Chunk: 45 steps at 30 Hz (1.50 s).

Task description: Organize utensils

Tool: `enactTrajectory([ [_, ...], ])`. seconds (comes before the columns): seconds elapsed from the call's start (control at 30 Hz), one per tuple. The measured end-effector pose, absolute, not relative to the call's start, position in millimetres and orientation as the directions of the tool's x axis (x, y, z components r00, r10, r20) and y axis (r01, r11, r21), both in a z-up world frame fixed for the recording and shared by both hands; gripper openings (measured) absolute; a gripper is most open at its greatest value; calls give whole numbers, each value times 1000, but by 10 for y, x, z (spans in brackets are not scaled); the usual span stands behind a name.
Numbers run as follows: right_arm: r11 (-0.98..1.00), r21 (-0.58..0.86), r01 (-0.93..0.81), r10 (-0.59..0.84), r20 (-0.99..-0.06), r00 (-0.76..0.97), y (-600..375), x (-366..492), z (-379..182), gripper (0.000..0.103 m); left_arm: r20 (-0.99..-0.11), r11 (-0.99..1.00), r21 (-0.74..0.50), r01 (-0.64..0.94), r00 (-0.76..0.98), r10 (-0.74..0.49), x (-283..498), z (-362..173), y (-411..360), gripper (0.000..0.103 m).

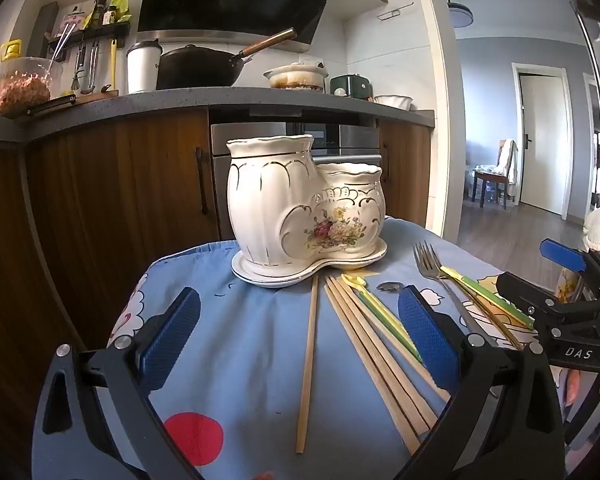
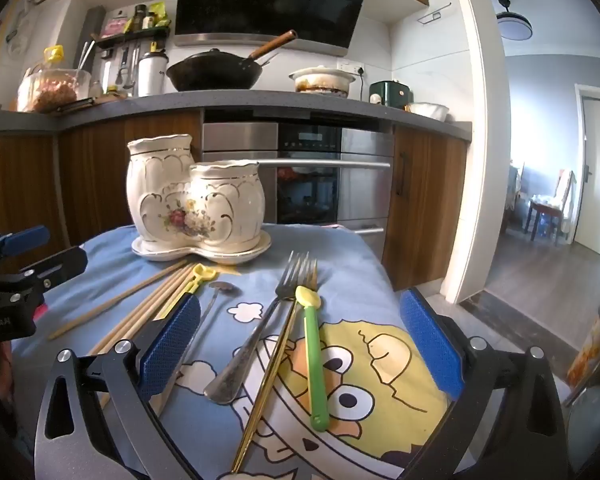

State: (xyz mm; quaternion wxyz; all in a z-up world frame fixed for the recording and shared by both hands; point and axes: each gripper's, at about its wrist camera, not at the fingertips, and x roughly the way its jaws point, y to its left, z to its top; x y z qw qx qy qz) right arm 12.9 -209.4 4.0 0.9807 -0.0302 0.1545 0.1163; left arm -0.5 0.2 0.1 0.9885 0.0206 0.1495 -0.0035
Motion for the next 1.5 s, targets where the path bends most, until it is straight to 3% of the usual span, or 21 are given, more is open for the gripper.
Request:
enactTrajectory([
  [1.5, 971, -26, -237, 217, -315, 924, -2081, 136, 30, 99, -299, 999, 49, 15, 954, 0, -3, -1, -5, 98],
])
